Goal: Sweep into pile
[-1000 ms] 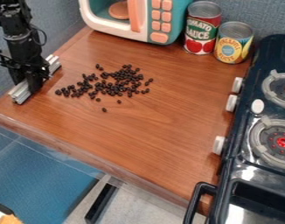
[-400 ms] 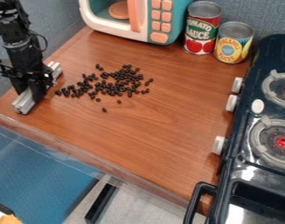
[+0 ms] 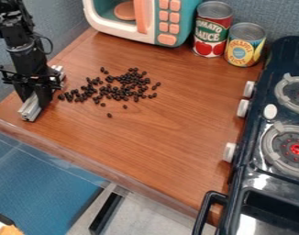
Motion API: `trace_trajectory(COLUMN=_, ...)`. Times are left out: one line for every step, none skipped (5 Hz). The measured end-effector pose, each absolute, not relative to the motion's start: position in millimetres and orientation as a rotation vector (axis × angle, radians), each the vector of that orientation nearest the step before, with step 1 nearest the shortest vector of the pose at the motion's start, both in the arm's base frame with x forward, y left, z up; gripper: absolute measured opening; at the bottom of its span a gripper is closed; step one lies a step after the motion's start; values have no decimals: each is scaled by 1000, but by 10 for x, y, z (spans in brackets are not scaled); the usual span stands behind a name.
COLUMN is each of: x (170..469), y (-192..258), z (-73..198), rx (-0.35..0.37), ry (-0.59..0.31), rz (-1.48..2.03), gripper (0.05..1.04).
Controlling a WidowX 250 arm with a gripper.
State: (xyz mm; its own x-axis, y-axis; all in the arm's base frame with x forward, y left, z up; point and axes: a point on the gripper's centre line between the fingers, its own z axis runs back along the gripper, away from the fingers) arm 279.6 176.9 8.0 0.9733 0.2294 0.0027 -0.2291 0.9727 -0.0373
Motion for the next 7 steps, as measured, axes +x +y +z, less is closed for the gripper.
trace_trajectory(x=2857, y=1718, z=79, rx=-20, ry=-19, rz=293, gripper=385)
trace_trajectory(x=2902, y=1656, z=79, rx=-19, ry=-23, rz=322, gripper=385)
trace_trajectory(x=2957, y=1533, z=73, rx=-26, ry=-24, rz=310, gripper=385)
trace_trajectory(x=3023, y=1381, z=78, rx=-44, ry=-28, rz=311, gripper=385)
trace_trajectory(x=3084, y=1219, z=84, rx=-56, ry=-24, rz=301, gripper=385)
trace_trajectory(x=3131, y=1087, z=87, rx=-62, ry=-20, rz=307, gripper=385)
trace_trajectory(x=3196, y=912, z=92, rx=-74, ry=-22, rz=310, gripper=385)
